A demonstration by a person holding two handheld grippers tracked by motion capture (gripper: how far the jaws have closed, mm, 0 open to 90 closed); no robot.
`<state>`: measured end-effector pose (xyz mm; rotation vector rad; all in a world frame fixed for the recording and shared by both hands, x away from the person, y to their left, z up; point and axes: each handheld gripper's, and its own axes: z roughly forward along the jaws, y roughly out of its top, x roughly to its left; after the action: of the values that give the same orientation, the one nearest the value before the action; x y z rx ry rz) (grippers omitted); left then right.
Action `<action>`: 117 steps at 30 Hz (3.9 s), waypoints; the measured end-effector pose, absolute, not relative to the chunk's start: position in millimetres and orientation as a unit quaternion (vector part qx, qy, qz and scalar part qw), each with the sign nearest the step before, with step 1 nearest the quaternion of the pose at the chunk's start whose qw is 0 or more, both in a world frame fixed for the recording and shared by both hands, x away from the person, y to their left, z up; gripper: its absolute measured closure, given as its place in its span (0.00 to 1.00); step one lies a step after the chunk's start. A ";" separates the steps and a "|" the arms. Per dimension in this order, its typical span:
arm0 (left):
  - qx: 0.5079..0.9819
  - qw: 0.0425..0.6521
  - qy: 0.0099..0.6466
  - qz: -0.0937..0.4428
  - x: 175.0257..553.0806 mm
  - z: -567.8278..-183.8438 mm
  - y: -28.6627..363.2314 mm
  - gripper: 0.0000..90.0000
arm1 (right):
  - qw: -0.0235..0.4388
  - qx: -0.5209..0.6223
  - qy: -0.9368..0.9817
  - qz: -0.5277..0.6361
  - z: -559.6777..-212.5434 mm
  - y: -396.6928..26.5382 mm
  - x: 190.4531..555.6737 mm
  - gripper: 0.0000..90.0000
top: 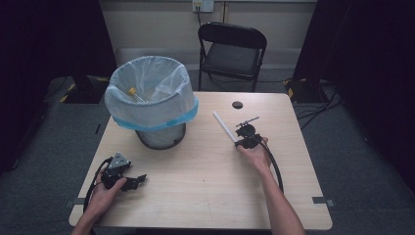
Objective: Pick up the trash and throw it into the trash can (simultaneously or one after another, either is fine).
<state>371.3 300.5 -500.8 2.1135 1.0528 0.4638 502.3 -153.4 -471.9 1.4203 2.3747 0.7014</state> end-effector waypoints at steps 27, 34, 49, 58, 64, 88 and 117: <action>0.820 0.359 0.408 0.180 371.4 -500.8 300.5 0.16 | 0.143 0.502 0.782 0.340 -449.4 -157.6 498.4 0.90; 0.819 0.359 0.408 0.180 371.3 -500.8 300.5 0.16 | 0.147 0.499 0.769 0.372 -435.7 -160.7 496.9 0.90; 0.820 0.359 0.408 0.180 371.4 -500.8 300.5 0.16 | 0.168 0.478 0.745 0.434 -406.7 -157.9 491.0 0.90; 0.820 0.359 0.408 0.180 371.3 -500.8 300.5 0.16 | 0.174 0.468 0.732 0.464 -388.3 -155.5 488.6 0.90; 0.820 0.359 0.408 0.180 371.4 -500.8 300.5 0.16 | 0.183 0.456 0.726 0.482 -371.7 -150.9 487.9 0.90; 0.819 0.359 0.408 0.180 371.3 -500.8 300.5 0.16 | 0.191 0.419 0.708 0.536 -324.5 -141.2 485.1 0.91; 0.820 0.359 0.408 0.180 371.3 -500.8 300.5 0.16 | 0.173 0.359 0.701 0.591 -274.5 -104.8 486.3 0.90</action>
<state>371.3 300.5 -500.8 2.1135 1.0530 0.4645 486.3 -104.8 -274.5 1.0181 1.9882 1.6765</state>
